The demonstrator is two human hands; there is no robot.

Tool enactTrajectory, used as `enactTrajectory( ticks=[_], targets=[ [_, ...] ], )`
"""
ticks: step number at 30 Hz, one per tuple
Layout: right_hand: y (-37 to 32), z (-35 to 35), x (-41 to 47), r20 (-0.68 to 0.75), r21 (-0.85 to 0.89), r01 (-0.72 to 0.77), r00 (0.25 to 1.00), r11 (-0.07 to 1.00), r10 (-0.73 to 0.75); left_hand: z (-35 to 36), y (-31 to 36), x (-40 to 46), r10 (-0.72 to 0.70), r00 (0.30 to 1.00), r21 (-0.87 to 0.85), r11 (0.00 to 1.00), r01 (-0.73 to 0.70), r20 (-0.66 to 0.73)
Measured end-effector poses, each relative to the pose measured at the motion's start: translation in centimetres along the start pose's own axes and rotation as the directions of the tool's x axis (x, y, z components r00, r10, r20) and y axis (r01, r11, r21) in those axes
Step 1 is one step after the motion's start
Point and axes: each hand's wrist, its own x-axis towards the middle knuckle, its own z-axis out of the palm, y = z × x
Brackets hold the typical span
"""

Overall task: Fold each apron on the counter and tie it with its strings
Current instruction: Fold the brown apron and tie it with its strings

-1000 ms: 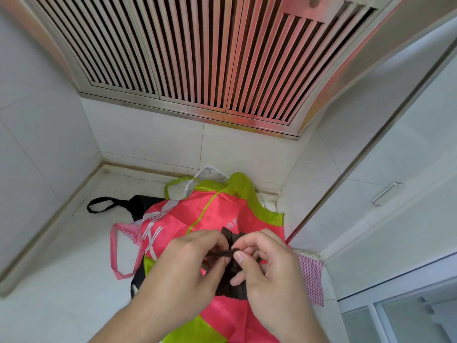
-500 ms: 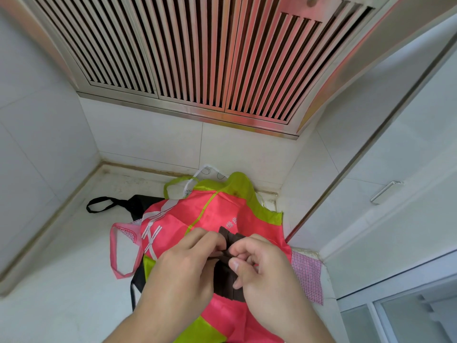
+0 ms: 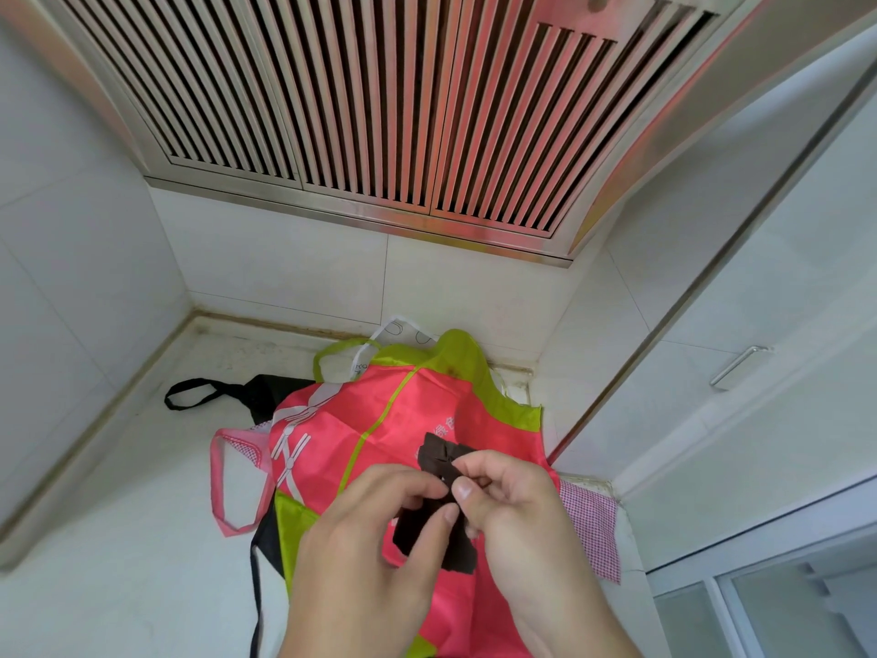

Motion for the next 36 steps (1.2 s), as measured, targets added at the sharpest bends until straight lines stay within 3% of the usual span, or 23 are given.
enactTrajectory(
  ticks=[8, 16, 21, 25, 30, 36],
  targets=[
    [0.5, 0.1, 0.0, -0.015, 0.08, 0.021, 1.0, 0.997, -0.02, 0.2, -0.3, 0.9, 0.05, 0.998, 0.071, 0.996, -0.047, -0.037],
    [-0.2, -0.6, -0.5, -0.01, 0.078, 0.107, 0.994, 0.991, -0.107, 0.1, -1.0, 1.0, 0.041, 0.998, 0.029, 0.999, -0.042, 0.04],
    [-0.1, -1.1, -0.4, -0.101, 0.259, 0.186, 0.981, 0.948, -0.165, 0.0, -0.8, 1.4, 0.031, 0.999, -0.015, 0.999, -0.031, 0.034],
    [0.2, -1.6, -0.5, -0.143, 0.358, 0.207, 0.976, 0.911, -0.165, 0.2, -1.1, 1.4, -0.084, 0.994, -0.11, 0.99, 0.09, 0.066],
    [-0.2, -1.7, -0.8, -0.115, 0.568, 0.169, 0.985, 0.805, -0.126, 0.3, -1.1, 1.7, -0.186, 0.976, -0.248, 0.946, 0.21, 0.115],
    [-0.6, -1.8, -1.1, -0.068, 0.711, 0.114, 0.993, 0.694, -0.093, 0.3, -1.3, 1.9, -0.229, 0.959, -0.275, 0.923, 0.268, 0.167]
  ],
)
